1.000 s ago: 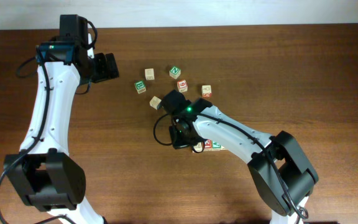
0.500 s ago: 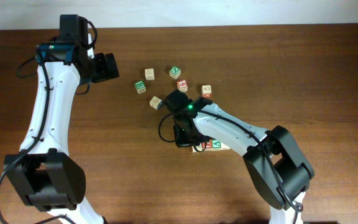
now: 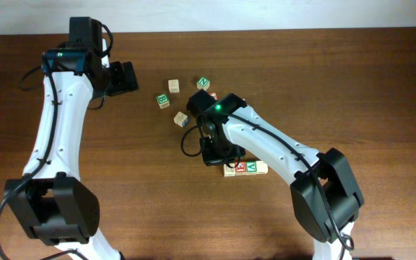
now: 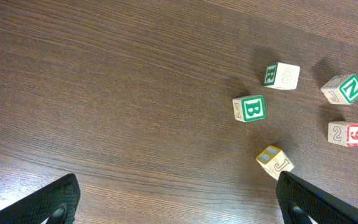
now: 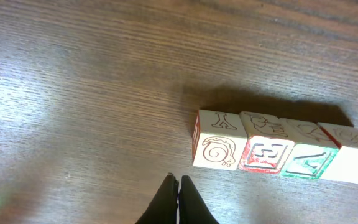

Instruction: Rotate 3 blocks

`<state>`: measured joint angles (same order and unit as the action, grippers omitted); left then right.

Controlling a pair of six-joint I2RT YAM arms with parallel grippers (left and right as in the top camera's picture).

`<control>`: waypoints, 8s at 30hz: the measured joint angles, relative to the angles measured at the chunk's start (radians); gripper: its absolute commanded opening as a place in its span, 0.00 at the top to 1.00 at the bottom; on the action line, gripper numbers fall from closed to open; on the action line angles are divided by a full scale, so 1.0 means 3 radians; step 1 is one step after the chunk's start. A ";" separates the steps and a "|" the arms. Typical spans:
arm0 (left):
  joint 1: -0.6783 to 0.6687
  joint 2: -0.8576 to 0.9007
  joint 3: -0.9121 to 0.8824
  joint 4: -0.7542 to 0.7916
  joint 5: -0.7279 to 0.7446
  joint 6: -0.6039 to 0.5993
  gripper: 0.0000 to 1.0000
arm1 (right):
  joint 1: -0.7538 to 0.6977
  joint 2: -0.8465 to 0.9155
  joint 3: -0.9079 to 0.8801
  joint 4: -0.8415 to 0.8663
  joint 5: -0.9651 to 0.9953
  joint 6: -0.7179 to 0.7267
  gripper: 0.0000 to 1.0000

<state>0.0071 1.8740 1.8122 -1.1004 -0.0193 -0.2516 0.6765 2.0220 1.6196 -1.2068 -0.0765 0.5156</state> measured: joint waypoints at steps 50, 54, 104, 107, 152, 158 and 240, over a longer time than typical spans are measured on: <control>-0.0512 0.0253 0.0001 0.0131 0.0729 -0.0099 0.03 | -0.2378 -0.0905 0.0254 -0.0902 -0.0666 -0.1854 0.94; -0.1109 0.0446 0.0000 0.0139 0.0708 -0.0100 0.04 | -0.2378 -0.0891 -0.0833 -0.0182 -0.0726 -0.1874 0.94; -0.0649 0.0488 0.1692 -0.1423 0.0679 0.0160 0.07 | -0.1528 -0.1624 -0.1259 0.0735 -0.1223 -0.0331 0.85; -0.0649 0.0184 0.1784 -0.1795 0.0679 0.0088 0.28 | -0.1754 -0.2041 -0.1199 0.0423 -0.1222 -0.0586 0.85; -0.1214 0.0136 -0.2389 0.1303 0.1649 -0.0376 1.00 | -0.1493 -0.0851 -0.2394 0.2120 -0.2013 -0.0833 0.95; -0.1272 0.0136 -0.2392 0.1390 0.1649 -0.0397 1.00 | -0.1493 -0.0851 -0.2473 0.2249 -0.2085 -0.0754 0.95; -0.1484 0.0074 -0.2407 0.1386 0.1540 -0.0600 1.00 | -0.0570 -0.1011 -0.2004 0.2219 -0.1733 -0.0182 0.96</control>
<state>-0.4381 1.8961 1.0901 -0.6846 0.4427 -0.4316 0.5056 1.7187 1.0183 -0.5411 -0.5964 0.4610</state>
